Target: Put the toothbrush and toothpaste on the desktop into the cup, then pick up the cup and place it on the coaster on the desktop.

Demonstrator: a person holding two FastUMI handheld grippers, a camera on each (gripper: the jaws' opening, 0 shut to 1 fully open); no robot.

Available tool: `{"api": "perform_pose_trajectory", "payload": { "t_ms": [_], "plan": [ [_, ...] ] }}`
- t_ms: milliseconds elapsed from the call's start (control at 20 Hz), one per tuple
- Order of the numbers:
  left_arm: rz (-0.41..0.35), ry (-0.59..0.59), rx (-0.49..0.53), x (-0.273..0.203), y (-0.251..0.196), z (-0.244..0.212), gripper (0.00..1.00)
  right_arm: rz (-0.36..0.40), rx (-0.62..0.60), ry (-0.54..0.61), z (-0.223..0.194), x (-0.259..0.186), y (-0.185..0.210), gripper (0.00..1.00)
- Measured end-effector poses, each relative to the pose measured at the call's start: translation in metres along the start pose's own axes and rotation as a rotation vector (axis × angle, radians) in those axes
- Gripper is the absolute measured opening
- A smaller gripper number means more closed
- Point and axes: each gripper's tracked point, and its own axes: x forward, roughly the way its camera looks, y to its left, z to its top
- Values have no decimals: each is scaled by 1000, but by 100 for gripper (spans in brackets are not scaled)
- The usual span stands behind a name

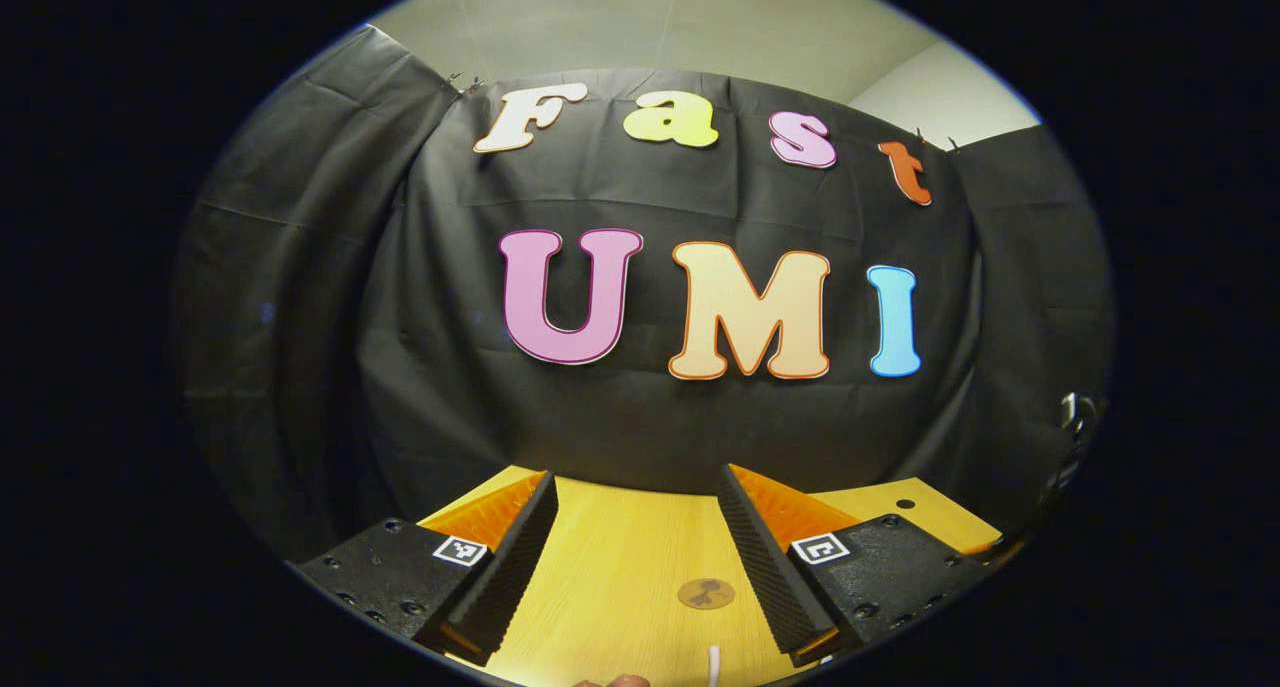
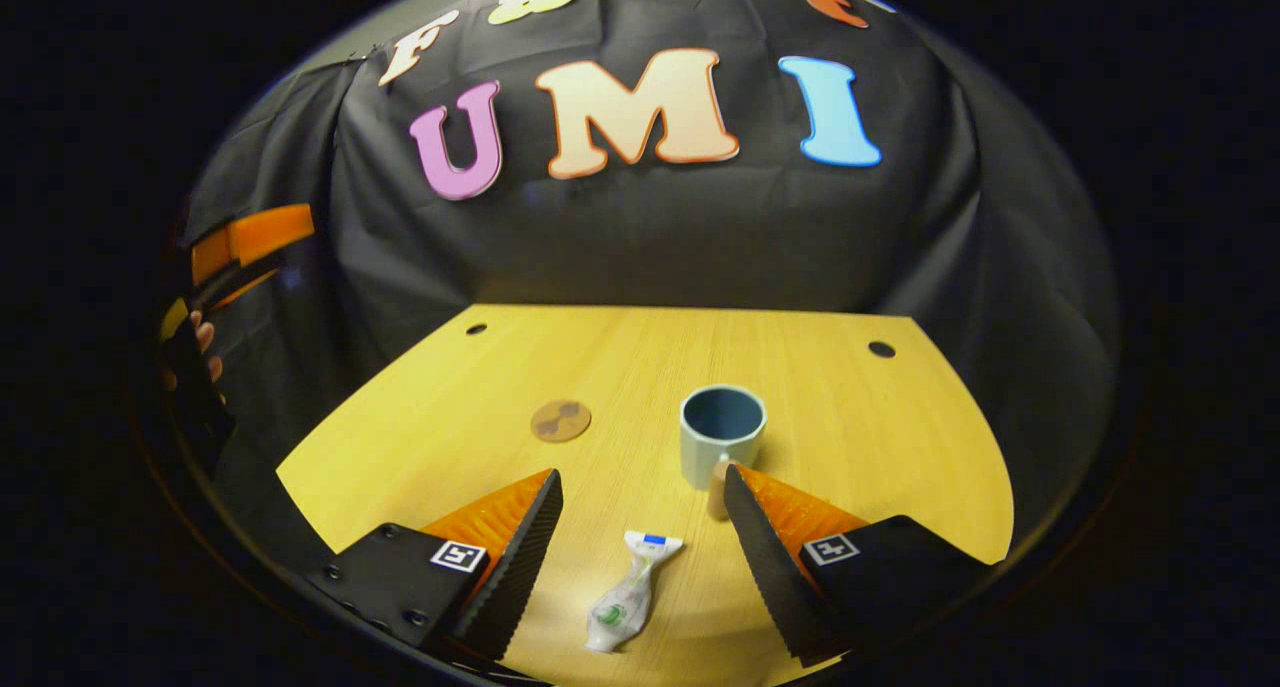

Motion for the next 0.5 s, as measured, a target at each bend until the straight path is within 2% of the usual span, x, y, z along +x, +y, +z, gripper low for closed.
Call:
{"api": "perform_pose_trajectory", "payload": {
  "t_ms": [50,150,250,300,350,400,450,500],
  "plan": [
    [4,3,4,1,3,-1,94,0,1,31,-13,8,1,99],
    [12,14,12,2,8,-5,94,-11,8,96,-34,19,1,95],
    [6,23,12,2,10,-8,94,-35,5,158,-54,30,-2,99],
    [6,26,11,2,12,-11,94,-44,4,193,-63,36,-4,94],
    [7,29,11,3,12,-12,94,-57,-2,224,-75,42,-5,99],
    [6,34,14,4,13,-13,94,-69,-11,254,-83,48,-6,99],
    [5,36,18,4,13,-14,94,-79,-24,280,-91,53,-7,94],
    [6,39,23,4,15,-16,94,-87,-35,309,-98,56,-7,99]
  ]
}}
